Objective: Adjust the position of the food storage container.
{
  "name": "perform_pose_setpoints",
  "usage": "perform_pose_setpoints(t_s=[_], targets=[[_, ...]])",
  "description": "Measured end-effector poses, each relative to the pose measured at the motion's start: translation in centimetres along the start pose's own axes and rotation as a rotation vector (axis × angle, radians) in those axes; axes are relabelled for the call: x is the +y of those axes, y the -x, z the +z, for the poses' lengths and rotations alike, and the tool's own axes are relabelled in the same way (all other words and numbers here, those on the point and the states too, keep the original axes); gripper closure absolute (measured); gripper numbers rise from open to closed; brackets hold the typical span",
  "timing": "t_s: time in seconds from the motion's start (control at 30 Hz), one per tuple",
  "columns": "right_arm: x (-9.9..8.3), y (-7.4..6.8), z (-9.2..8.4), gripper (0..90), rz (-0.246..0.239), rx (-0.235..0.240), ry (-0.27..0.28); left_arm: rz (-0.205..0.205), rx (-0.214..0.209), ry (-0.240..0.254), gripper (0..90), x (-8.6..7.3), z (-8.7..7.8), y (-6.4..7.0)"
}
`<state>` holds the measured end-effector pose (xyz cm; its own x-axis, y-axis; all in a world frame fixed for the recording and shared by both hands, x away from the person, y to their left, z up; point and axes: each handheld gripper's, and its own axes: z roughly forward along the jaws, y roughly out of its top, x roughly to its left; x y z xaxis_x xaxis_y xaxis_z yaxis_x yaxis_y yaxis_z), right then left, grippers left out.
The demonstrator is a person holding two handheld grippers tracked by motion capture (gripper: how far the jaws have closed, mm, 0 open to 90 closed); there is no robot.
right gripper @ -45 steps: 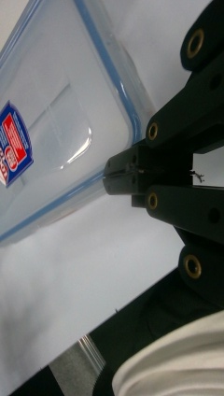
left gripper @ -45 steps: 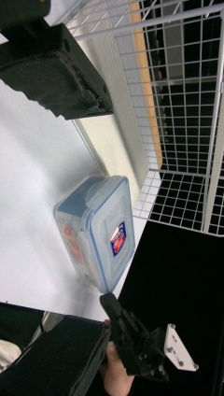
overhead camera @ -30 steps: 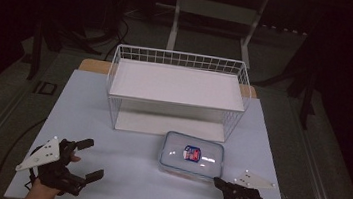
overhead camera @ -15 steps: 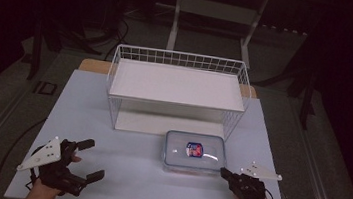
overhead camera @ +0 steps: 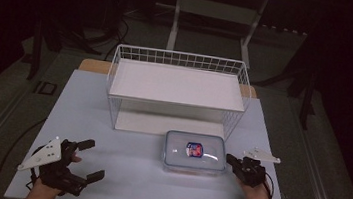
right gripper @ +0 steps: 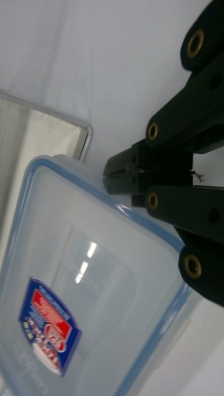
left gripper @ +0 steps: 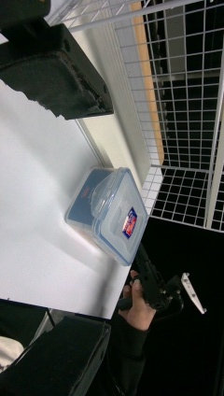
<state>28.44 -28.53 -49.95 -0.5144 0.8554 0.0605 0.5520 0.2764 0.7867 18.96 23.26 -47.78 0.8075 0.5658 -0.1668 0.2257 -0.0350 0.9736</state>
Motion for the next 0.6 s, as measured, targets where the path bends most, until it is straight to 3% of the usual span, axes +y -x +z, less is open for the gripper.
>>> perform_pose_setpoints(t_s=[0.6], targets=[[1.9,-3.2,2.5,90.0,-0.053,0.089,-0.012,0.0,-0.006,-0.012,0.0,-0.1,0.2,0.1]])
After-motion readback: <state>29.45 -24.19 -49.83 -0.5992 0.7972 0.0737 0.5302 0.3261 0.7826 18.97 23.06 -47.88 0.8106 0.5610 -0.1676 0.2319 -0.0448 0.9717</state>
